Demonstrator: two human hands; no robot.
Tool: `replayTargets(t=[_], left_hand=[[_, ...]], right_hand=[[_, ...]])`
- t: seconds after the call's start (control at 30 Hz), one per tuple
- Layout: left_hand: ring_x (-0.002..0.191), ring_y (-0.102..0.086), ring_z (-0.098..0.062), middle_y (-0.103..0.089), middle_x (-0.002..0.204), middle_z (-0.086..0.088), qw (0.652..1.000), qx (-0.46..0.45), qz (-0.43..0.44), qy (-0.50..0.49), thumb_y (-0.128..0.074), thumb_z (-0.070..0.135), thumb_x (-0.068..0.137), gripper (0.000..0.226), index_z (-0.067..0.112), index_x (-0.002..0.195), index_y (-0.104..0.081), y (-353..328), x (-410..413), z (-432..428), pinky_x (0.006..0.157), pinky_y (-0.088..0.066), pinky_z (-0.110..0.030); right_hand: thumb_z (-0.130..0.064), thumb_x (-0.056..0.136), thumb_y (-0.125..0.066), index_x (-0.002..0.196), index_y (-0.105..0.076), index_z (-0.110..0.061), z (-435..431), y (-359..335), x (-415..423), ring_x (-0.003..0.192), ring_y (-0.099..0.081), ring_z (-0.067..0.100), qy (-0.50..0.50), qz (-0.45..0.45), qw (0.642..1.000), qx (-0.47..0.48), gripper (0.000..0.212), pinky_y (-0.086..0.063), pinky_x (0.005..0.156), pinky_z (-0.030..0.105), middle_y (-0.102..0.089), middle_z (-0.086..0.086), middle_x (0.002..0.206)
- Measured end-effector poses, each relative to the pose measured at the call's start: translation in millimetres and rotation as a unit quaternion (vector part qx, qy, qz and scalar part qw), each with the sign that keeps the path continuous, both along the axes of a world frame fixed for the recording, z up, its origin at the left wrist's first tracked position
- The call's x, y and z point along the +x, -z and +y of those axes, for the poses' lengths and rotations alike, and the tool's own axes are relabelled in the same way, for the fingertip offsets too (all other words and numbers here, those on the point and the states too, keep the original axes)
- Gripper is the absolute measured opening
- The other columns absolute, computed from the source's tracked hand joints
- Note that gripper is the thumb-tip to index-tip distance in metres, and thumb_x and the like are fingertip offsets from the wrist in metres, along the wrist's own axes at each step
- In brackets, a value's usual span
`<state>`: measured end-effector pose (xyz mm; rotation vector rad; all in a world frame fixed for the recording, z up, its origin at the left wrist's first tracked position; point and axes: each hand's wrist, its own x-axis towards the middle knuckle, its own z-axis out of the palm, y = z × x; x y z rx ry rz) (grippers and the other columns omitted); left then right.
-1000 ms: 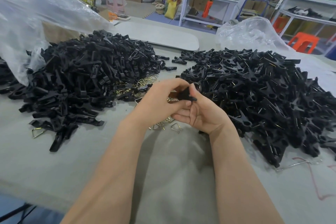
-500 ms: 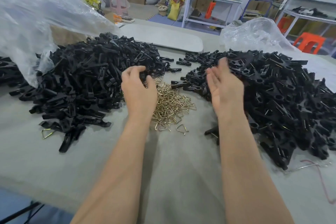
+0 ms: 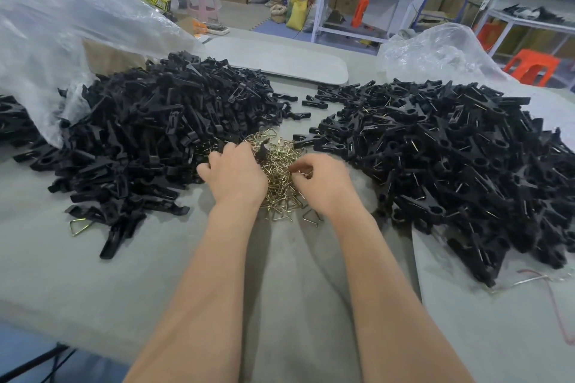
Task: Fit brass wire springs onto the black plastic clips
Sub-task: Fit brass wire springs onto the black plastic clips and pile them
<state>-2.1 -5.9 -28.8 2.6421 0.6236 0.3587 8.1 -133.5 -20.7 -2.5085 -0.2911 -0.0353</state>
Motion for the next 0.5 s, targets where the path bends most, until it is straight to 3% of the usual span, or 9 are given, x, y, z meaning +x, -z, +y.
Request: replayTargets(t=[0.1,0.2,0.3,0.4,0.5], left_hand=[[0.117,-0.043,-0.03,-0.057,0.121,-0.003,1.0,0.01,0.002,0.004,-0.055,0.035,0.093,0.027,0.026,0.117,-0.062,0,0,-2,0.092,-0.028,-0.042],[0.115,-0.046,-0.029,-0.059,0.118,-0.002,1.0,-0.005,-0.02,0.012,-0.052,0.032,0.095,0.022,0.028,0.112,-0.064,-1,1,-4,0.091,-0.029,-0.041],[0.101,-0.056,-0.023,-0.065,0.104,0.001,0.979,-0.124,-0.152,0.046,-0.053,0.027,0.095,0.02,0.021,0.109,-0.066,-4,2,-4,0.088,-0.038,-0.032],[0.076,-0.057,-0.008,-0.064,0.08,0.008,0.893,-0.34,-0.269,0.117,-0.058,0.021,0.093,0.009,0.018,0.094,-0.067,-15,0,-6,0.073,-0.04,-0.017],[0.068,-0.06,-0.006,-0.068,0.075,0.005,0.717,-0.613,-0.26,0.208,-0.055,0.01,0.094,0.018,0.016,0.082,-0.067,-25,-4,-10,0.068,-0.048,-0.019]], right_hand=[[-0.018,0.088,-0.056,0.105,-0.07,-0.02,2,-2,-3,0.098,-0.059,0.011,-0.008,0.009,0.999,0.044,0.022,-0.041,0.083,0.02,-0.068,-0.003,0.106],[-0.02,0.088,-0.056,0.101,-0.07,-0.019,1,-1,-1,0.094,-0.059,0.01,-0.009,0.006,0.999,0.046,0.019,-0.04,0.078,0.02,-0.069,-0.004,0.102],[-0.02,0.089,-0.056,0.106,-0.069,-0.018,2,1,0,0.094,-0.057,0.008,0.013,-0.023,0.997,0.069,0.022,-0.038,0.079,0.019,-0.068,-0.003,0.107],[-0.021,0.091,-0.056,0.115,-0.064,-0.016,8,-2,-2,0.101,-0.059,0.011,0.037,-0.082,0.982,0.163,0.026,-0.044,0.092,0.024,-0.066,-0.001,0.11],[-0.019,0.095,-0.052,0.124,-0.058,-0.017,11,-11,-4,0.1,-0.064,0.013,0.025,0.01,0.936,0.351,0.029,-0.05,0.088,0.028,-0.067,0.001,0.109]])
